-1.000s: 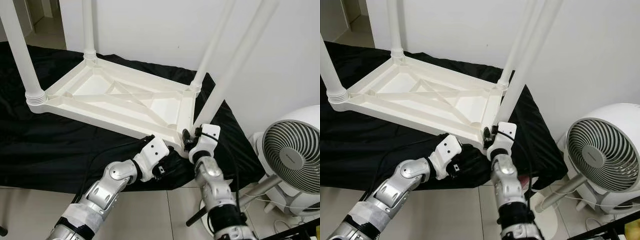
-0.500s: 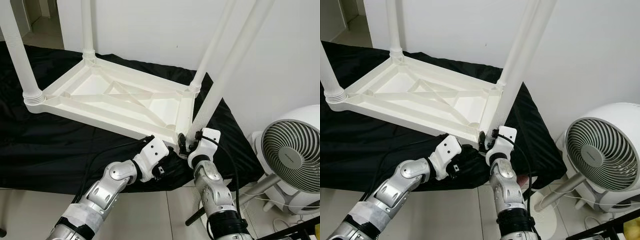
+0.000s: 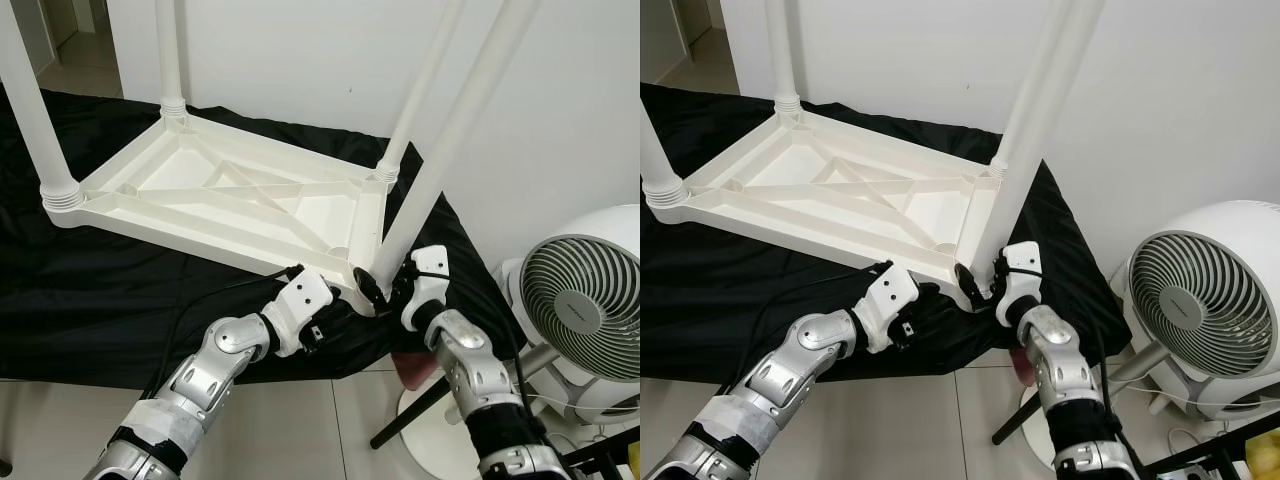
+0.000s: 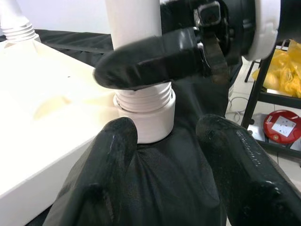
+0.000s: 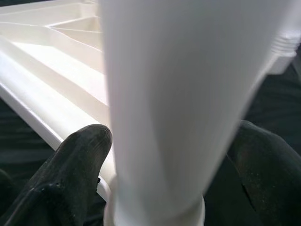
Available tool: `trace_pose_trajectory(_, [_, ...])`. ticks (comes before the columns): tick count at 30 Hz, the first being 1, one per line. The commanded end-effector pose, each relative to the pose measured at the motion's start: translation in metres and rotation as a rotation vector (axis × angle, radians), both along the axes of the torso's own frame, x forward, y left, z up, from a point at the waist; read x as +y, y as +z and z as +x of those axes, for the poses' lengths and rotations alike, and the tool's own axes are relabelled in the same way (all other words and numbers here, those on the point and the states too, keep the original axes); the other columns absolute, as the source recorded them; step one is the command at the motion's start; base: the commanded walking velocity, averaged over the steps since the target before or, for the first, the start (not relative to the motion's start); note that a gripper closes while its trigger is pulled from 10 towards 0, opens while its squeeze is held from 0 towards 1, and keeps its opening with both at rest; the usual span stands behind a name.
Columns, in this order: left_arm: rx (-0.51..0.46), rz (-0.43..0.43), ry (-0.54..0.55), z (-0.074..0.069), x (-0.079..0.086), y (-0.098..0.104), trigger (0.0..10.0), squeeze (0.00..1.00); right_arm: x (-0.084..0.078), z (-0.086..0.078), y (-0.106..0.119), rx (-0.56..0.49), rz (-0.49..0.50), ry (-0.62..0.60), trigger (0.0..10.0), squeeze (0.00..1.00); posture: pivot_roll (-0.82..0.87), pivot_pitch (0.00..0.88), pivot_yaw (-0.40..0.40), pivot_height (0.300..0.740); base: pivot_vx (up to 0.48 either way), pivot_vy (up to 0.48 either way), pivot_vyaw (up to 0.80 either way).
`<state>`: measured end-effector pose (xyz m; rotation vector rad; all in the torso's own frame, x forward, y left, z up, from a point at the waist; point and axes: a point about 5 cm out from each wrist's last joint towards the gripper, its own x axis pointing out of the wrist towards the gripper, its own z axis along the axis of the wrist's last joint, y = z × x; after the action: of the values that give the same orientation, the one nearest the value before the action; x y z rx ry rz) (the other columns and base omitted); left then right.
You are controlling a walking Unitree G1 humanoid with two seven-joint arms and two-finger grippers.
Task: Building children table
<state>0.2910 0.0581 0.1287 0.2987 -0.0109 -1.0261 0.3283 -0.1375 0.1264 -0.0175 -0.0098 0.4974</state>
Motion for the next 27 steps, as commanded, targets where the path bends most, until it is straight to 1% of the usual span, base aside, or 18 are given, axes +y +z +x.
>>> trace_pose_trajectory(1, [0.014,0.016,-0.091,-0.003,-0.005,0.0,10.0,0.0,0.0,0.004,-0.005,0.019,-0.054,0.055,10.0,0.0,0.07,0.0,-0.15,0.74,0.0,0.0,0.0])
trace_pose_trajectory(2, [0.014,0.016,-0.091,-0.003,-0.005,0.0,10.0,0.0,0.0,0.004,-0.005,0.019,-0.054,0.055,10.0,0.0,0.07,0.0,-0.15,0.74,0.0,0.0,0.0])
trace_pose_trajectory(3, [0.013,0.015,-0.091,-0.003,-0.005,0.0,10.0,0.0,0.001,0.007,-0.005,0.022,-0.066,0.081,10.0,0.0,0.07,0.0,-0.15,0.74,0.0,0.0,0.0])
trace_pose_trajectory(4, [0.012,0.015,-0.091,-0.002,-0.005,0.0,10.0,0.0,0.002,0.01,-0.006,0.019,-0.093,0.099,9.7,0.0,0.07,0.0,-0.145,0.74,0.0,0.0,0.0])
trace_pose_trajectory(6, [0.011,0.015,-0.092,-0.002,-0.005,0.001,10.0,0.0,0.003,0.013,-0.006,0.016,-0.111,0.109,9.7,0.0,0.07,0.0,-0.145,0.74,0.0,0.0,0.0])
trace_pose_trajectory(7, [0.008,0.016,-0.091,-0.001,-0.006,0.001,10.0,0.0,0.004,0.016,-0.008,0.033,-0.127,0.118,3.2,0.0,0.08,0.0,-0.148,0.74,0.0,0.0,0.0])
trace_pose_trajectory(8, [0.006,0.016,-0.091,-0.001,-0.006,0.002,10.0,0.0,0.004,0.018,-0.009,0.046,-0.136,0.124,3.2,0.0,0.08,0.0,-0.15,0.74,0.0,0.0,0.0])
trace_pose_trajectory(9, [0.002,0.016,-0.089,0.0,-0.005,0.003,10.0,0.0,0.003,0.019,-0.012,0.065,-0.136,0.124,0.0,0.0,0.08,0.0,-0.153,0.74,0.0,0.0,0.0])
trace_pose_trajectory(12, [-0.003,0.016,-0.076,0.002,-0.003,0.004,10.0,0.0,0.001,0.019,-0.018,0.087,-0.153,0.132,0.0,0.0,0.09,0.0,-0.157,0.74,0.0,0.0,0.0])
trace_pose_trajectory(19, [0.001,0.015,-0.072,0.0,-0.002,0.002,10.0,0.0,0.0,0.016,-0.024,0.107,-0.14,0.133,0.0,0.0,0.09,0.0,-0.158,0.74,0.0,0.0,0.0])
trace_pose_trajectory(20, [0.003,0.012,-0.074,-0.001,-0.003,0.002,10.0,0.0,-0.002,0.016,-0.027,0.116,-0.124,0.109,10.0,0.0,0.08,0.0,-0.159,0.74,0.0,0.0,0.0])
trace_pose_trajectory(25, [0.005,0.011,-0.076,-0.002,-0.003,0.002,10.0,0.0,-0.003,0.018,-0.028,0.122,-0.096,0.085,10.0,0.0,0.08,0.0,-0.159,0.74,0.0,0.0,0.0])
trace_pose_trajectory(27, [0.008,0.009,-0.079,-0.002,-0.004,0.001,10.0,0.0,-0.002,0.017,-0.027,0.125,-0.036,0.012,10.0,0.0,0.08,0.0,-0.157,0.74,0.0,0.0,0.0])
